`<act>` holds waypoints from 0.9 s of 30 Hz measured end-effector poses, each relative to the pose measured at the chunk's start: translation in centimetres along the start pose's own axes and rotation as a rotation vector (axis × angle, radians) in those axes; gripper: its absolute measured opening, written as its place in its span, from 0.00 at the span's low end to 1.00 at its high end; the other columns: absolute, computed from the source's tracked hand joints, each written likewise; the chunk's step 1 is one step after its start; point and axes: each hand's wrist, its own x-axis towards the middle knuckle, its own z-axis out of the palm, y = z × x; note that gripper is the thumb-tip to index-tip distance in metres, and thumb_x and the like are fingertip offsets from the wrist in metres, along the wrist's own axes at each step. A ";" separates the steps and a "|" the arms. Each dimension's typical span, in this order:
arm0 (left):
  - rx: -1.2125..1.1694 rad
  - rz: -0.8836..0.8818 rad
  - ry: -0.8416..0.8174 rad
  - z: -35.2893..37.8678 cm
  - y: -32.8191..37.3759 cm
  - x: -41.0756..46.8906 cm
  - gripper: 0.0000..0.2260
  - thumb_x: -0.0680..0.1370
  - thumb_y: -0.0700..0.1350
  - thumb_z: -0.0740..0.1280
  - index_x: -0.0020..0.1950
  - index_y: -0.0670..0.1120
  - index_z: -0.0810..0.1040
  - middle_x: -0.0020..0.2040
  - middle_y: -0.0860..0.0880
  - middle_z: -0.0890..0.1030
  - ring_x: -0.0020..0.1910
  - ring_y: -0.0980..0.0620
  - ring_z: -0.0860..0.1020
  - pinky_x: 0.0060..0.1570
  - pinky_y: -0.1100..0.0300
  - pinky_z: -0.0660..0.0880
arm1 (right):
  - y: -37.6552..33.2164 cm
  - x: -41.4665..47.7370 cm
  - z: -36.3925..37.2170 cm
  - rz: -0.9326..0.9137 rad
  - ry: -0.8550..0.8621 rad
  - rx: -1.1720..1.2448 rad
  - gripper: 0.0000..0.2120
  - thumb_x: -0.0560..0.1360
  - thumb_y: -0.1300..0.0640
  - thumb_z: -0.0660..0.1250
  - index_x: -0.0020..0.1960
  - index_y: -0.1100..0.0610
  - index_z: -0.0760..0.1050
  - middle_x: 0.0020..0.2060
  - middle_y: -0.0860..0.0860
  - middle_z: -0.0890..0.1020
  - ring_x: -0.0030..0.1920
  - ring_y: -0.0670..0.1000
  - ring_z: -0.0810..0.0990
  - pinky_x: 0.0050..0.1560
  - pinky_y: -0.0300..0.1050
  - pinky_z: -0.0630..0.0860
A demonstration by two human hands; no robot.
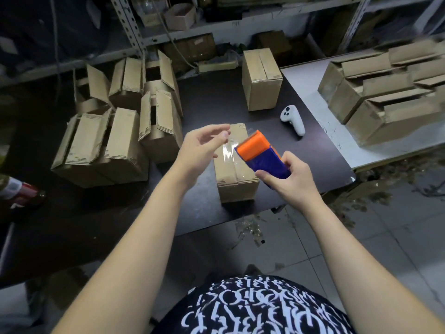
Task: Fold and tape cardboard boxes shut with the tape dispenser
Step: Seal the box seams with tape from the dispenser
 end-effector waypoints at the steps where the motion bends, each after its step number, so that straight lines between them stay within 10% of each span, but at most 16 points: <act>1: 0.008 -0.003 -0.059 -0.4 0.3 0.2 0.11 0.83 0.46 0.66 0.64 0.52 0.81 0.58 0.53 0.85 0.56 0.55 0.83 0.48 0.57 0.76 | -0.4 -0.2 0.2 -0.030 -0.019 -0.001 0.26 0.65 0.45 0.83 0.36 0.50 0.64 0.29 0.43 0.76 0.31 0.47 0.72 0.34 0.42 0.69; 10: 0.000 0.000 -0.260 -1.8 0.6 0.2 0.10 0.80 0.46 0.71 0.57 0.41 0.86 0.47 0.48 0.85 0.41 0.61 0.79 0.38 0.66 0.72 | -2.1 -1.2 0.8 -0.216 -0.091 -0.001 0.23 0.64 0.42 0.81 0.38 0.49 0.67 0.30 0.40 0.76 0.31 0.44 0.71 0.34 0.34 0.66; 27: 0.125 0.146 0.124 0.5 1.0 0.7 0.02 0.79 0.42 0.73 0.48 0.47 0.86 0.42 0.51 0.84 0.42 0.59 0.81 0.42 0.67 0.77 | -0.7 -0.6 0.9 -0.283 0.093 -0.276 0.22 0.68 0.42 0.80 0.36 0.43 0.65 0.26 0.42 0.72 0.30 0.45 0.73 0.32 0.33 0.64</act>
